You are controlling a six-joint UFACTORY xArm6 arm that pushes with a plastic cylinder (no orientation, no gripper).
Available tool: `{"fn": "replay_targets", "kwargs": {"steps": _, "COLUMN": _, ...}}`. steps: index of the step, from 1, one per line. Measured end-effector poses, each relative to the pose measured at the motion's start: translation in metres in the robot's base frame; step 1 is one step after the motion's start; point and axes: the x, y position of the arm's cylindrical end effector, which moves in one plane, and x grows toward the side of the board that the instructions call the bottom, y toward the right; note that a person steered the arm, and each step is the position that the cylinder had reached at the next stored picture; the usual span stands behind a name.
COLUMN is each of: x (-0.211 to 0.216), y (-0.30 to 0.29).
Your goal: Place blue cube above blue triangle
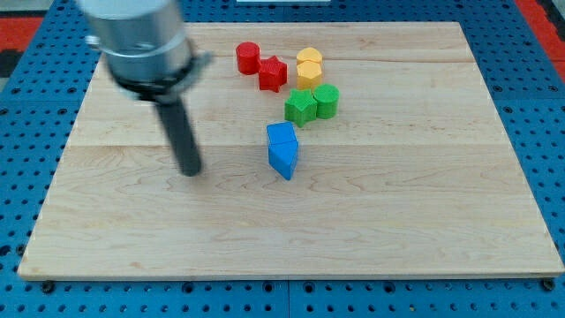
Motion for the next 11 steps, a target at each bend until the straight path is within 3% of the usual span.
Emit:
{"fn": "replay_targets", "kwargs": {"steps": 1, "x": 0.002, "y": 0.077}}
{"fn": "replay_targets", "kwargs": {"steps": 2, "x": 0.024, "y": 0.079}}
{"fn": "replay_targets", "kwargs": {"steps": 3, "x": 0.037, "y": 0.142}}
{"fn": "replay_targets", "kwargs": {"steps": 4, "x": 0.022, "y": 0.159}}
{"fn": "replay_targets", "kwargs": {"steps": 5, "x": -0.008, "y": 0.082}}
{"fn": "replay_targets", "kwargs": {"steps": 6, "x": -0.028, "y": 0.051}}
{"fn": "replay_targets", "kwargs": {"steps": 8, "x": -0.033, "y": 0.080}}
{"fn": "replay_targets", "kwargs": {"steps": 9, "x": -0.064, "y": 0.086}}
{"fn": "replay_targets", "kwargs": {"steps": 10, "x": -0.095, "y": 0.000}}
{"fn": "replay_targets", "kwargs": {"steps": 11, "x": -0.095, "y": -0.024}}
